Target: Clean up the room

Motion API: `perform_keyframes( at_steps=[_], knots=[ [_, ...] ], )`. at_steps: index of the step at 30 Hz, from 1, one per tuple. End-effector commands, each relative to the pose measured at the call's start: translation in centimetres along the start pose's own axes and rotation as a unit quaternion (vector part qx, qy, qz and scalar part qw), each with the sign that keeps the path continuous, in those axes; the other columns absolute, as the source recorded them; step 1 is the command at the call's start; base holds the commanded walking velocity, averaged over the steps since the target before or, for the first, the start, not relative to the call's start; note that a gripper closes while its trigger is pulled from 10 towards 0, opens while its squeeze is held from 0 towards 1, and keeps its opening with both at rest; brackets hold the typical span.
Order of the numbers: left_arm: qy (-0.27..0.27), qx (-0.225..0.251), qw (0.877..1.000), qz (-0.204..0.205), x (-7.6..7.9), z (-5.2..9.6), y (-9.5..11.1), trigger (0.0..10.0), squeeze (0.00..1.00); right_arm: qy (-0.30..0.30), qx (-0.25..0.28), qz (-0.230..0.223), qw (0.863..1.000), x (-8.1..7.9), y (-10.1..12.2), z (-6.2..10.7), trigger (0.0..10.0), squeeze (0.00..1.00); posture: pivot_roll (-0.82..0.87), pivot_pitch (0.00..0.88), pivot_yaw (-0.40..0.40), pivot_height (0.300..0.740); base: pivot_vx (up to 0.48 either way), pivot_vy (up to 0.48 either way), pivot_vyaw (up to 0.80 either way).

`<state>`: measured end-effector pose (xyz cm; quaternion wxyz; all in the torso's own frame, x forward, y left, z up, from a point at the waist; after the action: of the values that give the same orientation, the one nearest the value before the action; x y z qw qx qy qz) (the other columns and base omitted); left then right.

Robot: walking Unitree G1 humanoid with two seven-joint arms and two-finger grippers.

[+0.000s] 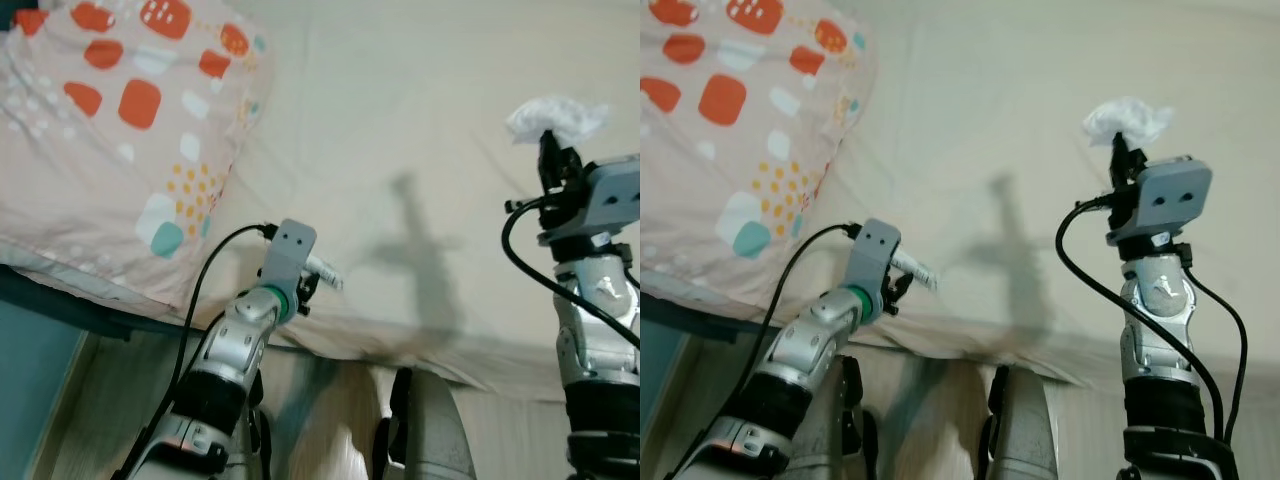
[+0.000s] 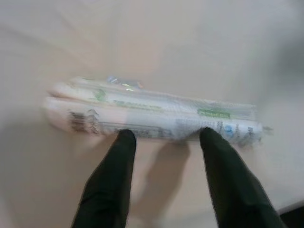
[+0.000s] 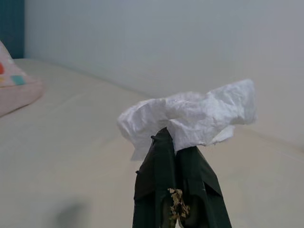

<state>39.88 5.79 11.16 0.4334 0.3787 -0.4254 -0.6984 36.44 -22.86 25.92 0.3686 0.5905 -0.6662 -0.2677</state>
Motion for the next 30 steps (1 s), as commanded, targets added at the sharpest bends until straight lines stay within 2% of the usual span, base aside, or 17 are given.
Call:
perform_keyframes(
  at_steps=[1,6,8,10,11,12,13,14,15,16,17,18,23,30],
  knots=[
    [-0.001,-0.031,0.999,0.015,0.5,-0.3,-1.6,10.0,1.00,0.007,-0.021,-0.011,1.000,-0.9,-1.4,1.0,10.0,0.00,0.02,0.166,0.039,0.595,0.000,0.000,0.00],
    [0.010,-0.051,0.999,0.011,0.4,-0.6,-2.2,10.0,1.00,0.008,-0.022,-0.020,1.000,-1.4,-1.2,0.9,10.0,0.00,0.02,0.164,0.043,0.595,0.000,0.000,0.00],
    [0.014,-0.063,0.998,0.023,0.6,-0.9,-2.7,10.0,1.00,0.007,-0.023,-0.023,0.999,-1.7,-1.0,0.8,10.0,0.00,0.02,0.161,0.046,0.595,0.000,0.000,0.00],
    [0.005,-0.095,0.991,0.098,1.5,-1.3,-3.4,10.0,1.00,0.007,-0.026,-0.026,0.999,-2.1,-0.6,0.7,10.0,0.00,0.02,0.161,0.046,0.595,0.000,0.000,0.00],
    [0.005,-0.095,0.991,0.098,1.5,-1.3,-3.4,10.0,1.00,0.007,-0.026,-0.026,0.999,-2.1,-0.6,0.7,10.0,0.00,0.02,0.161,0.046,0.595,0.000,0.000,0.00],
    [0.001,-0.105,0.985,0.134,1.8,-1.5,-3.6,10.0,1.00,0.006,-0.028,-0.028,0.999,-2.2,-0.5,0.7,10.0,0.00,0.01,0.160,0.053,0.595,0.000,0.000,0.00],
    [-0.006,-0.110,0.976,0.188,2.2,-1.7,-3.3,10.0,1.00,0.006,-0.031,-0.029,0.999,-2.3,-0.5,0.8,10.0,0.00,0.01,0.161,0.056,0.595,0.000,0.000,0.00],
    [-0.006,-0.110,0.976,0.188,2.2,-1.7,-3.3,10.0,1.00,0.006,-0.031,-0.029,0.999,-2.3,-0.5,0.8,10.0,0.00,0.01,0.161,0.056,0.595,0.000,0.000,0.00],
    [-0.014,-0.107,0.965,0.240,2.4,-1.9,-2.8,10.0,1.00,0.006,-0.034,-0.031,0.999,-2.4,-0.6,0.9,10.0,0.00,0.01,0.166,0.060,0.595,0.000,0.000,0.00],
    [-0.023,-0.103,0.954,0.280,2.6,-2.0,-2.3,10.0,0.89,0.006,-0.035,-0.033,0.999,-2.5,-0.6,0.9,10.0,0.00,0.00,0.166,0.063,0.595,0.000,0.000,0.00],
    [-0.023,-0.103,0.954,0.280,2.6,-2.0,-2.3,10.0,0.89,0.006,-0.035,-0.033,0.999,-2.5,-0.6,0.9,10.0,0.00,0.00,0.166,0.063,0.595,0.000,0.000,0.00],
    [-0.029,-0.099,0.946,0.307,2.8,-2.1,-1.8,10.0,0.01,0.006,-0.036,-0.034,0.999,-2.6,-0.7,1.0,10.0,0.00,0.00,0.170,0.068,0.595,0.000,0.000,0.00],
    [-0.037,-0.091,0.930,0.355,3.1,-2.5,-0.3,10.0,0.00,0.003,-0.036,-0.037,0.999,-2.8,-0.9,1.1,10.0,0.00,0.00,0.173,0.078,0.595,0.000,0.000,0.00],
    [-0.041,-0.092,0.926,0.364,4.1,-2.8,0.6,10.0,0.00,0.001,-0.043,-0.038,0.998,-3.1,-0.8,1.5,10.0,0.00,-0.01,0.187,0.096,0.595,0.000,0.000,0.00]
  ],
)
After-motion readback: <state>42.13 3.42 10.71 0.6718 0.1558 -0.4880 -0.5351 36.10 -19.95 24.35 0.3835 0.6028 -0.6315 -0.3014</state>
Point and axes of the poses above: a point about 5 cm out from each wrist's last joint towards the gripper, its own z axis pointing back from the gripper into the wrist, its own y axis along the axis of the wrist's last joint, x = y × z, the point moved 5 cm from there along -z, pointing out of the wrist towards the gripper, and after that the axes turned 5 degrees about -z, right-handed, at the moved point
